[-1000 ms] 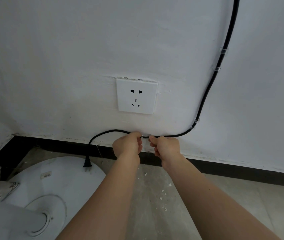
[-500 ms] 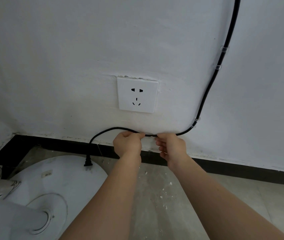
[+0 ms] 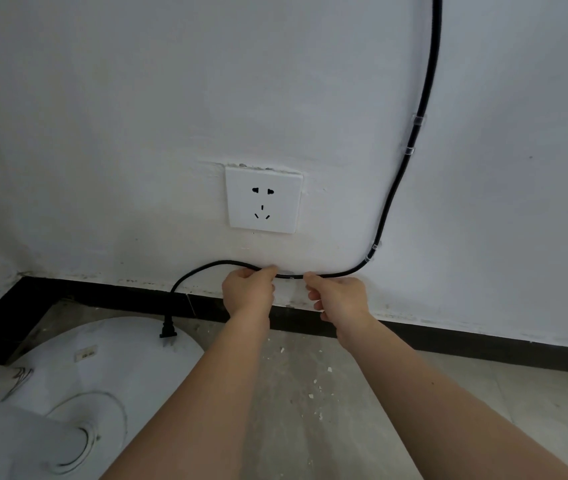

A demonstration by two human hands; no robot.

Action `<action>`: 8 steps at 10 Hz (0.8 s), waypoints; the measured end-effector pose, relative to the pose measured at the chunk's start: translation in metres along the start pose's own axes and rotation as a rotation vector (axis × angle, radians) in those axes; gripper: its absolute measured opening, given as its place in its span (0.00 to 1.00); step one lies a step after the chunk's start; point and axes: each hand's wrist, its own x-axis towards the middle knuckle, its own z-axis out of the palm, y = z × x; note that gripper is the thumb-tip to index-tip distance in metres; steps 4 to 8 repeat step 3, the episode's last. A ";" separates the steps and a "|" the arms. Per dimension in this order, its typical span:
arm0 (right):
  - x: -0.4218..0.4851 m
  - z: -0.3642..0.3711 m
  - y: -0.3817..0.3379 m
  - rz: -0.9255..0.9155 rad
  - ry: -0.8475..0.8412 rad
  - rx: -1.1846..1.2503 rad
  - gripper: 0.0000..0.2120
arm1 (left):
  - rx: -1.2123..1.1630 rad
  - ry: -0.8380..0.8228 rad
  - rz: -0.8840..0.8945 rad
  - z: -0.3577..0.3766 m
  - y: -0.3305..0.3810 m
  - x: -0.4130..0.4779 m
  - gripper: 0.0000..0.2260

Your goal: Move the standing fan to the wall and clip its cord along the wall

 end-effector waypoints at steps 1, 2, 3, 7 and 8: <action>-0.011 -0.011 -0.009 -0.045 -0.071 -0.078 0.10 | -0.012 -0.025 -0.073 -0.002 0.005 -0.002 0.12; -0.023 -0.023 -0.023 -0.100 -0.189 -0.177 0.08 | 0.001 -0.054 -0.113 -0.001 0.009 -0.002 0.11; -0.037 -0.044 -0.052 -0.191 -0.289 -0.226 0.07 | 0.068 -0.046 -0.099 -0.004 0.010 -0.002 0.13; -0.037 -0.044 -0.052 -0.191 -0.289 -0.226 0.07 | 0.068 -0.046 -0.099 -0.004 0.010 -0.002 0.13; -0.037 -0.044 -0.052 -0.191 -0.289 -0.226 0.07 | 0.068 -0.046 -0.099 -0.004 0.010 -0.002 0.13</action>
